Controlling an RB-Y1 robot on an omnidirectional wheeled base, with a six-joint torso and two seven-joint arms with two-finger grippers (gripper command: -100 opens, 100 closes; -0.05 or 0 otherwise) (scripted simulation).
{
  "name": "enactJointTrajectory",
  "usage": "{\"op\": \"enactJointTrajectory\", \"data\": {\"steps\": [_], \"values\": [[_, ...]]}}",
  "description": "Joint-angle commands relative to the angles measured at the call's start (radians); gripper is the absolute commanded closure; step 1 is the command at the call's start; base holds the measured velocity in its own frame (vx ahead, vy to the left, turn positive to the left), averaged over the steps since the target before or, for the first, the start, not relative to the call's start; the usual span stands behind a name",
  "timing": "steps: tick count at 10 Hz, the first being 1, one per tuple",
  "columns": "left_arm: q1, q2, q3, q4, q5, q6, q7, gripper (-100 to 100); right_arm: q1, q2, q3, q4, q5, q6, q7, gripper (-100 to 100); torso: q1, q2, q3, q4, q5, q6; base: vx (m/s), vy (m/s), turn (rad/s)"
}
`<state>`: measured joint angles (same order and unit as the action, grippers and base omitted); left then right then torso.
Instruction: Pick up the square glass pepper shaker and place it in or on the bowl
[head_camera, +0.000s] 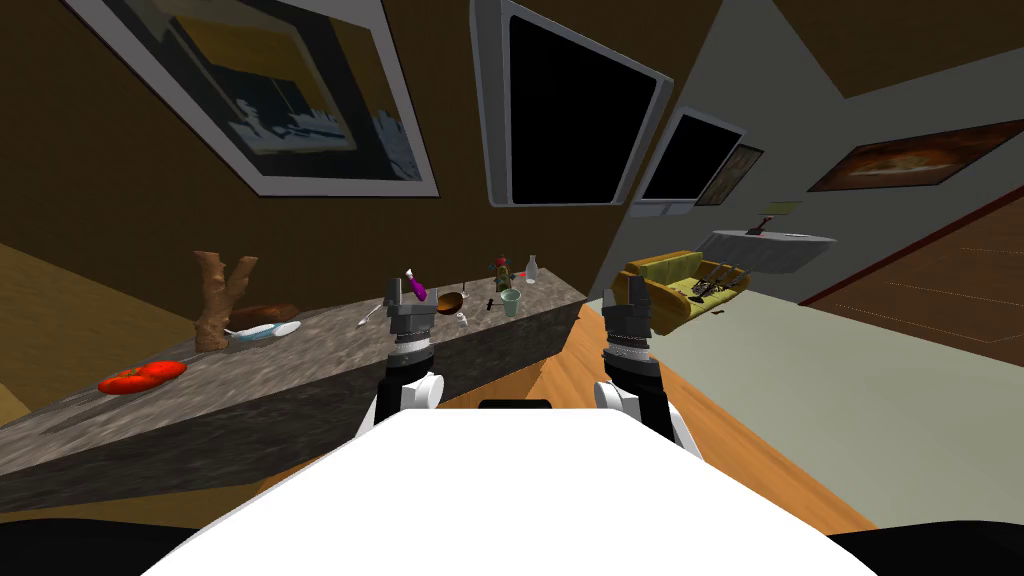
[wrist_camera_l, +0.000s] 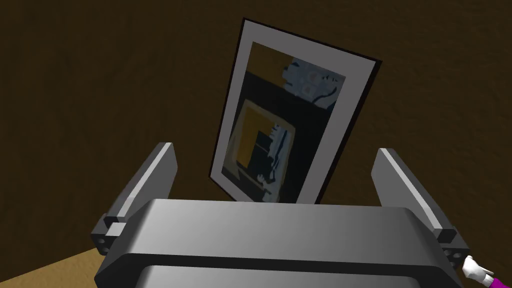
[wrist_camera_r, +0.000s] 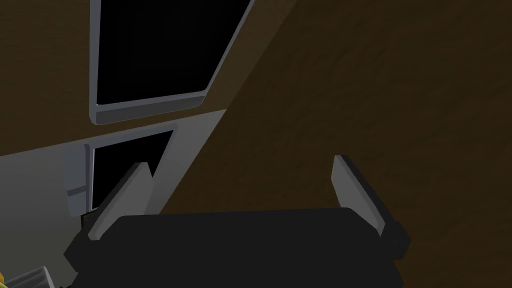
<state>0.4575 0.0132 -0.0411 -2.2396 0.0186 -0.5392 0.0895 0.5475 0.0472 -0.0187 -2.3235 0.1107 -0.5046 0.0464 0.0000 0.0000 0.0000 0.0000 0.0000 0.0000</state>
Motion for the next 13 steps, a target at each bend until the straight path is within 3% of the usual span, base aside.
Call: {"op": "enactJointTrajectory", "data": {"steps": [1,5,13], "values": [[-0.002,0.036,0.0,0.014,0.01,0.0,0.012,-100,0.0,0.0,0.0,0.0,0.0,0.0,0.0,0,0.0,0.0,0.0,0.0,0.0,0.0,0.007,0.006,0.016],[-0.014,0.106,-0.004,0.089,0.065,0.001,0.076,-100,0.0,0.0,0.0,0.0,0.0,0.0,0.0,0,0.001,-0.002,-0.001,0.0,0.0,0.0,0.022,0.004,0.017],[-0.044,0.142,-0.018,0.249,0.183,0.003,0.218,-100,0.0,0.0,0.0,0.0,0.0,0.0,0.0,0,-0.001,-0.002,-0.001,-0.001,0.0,0.0,0.034,-0.018,0.013]]}}
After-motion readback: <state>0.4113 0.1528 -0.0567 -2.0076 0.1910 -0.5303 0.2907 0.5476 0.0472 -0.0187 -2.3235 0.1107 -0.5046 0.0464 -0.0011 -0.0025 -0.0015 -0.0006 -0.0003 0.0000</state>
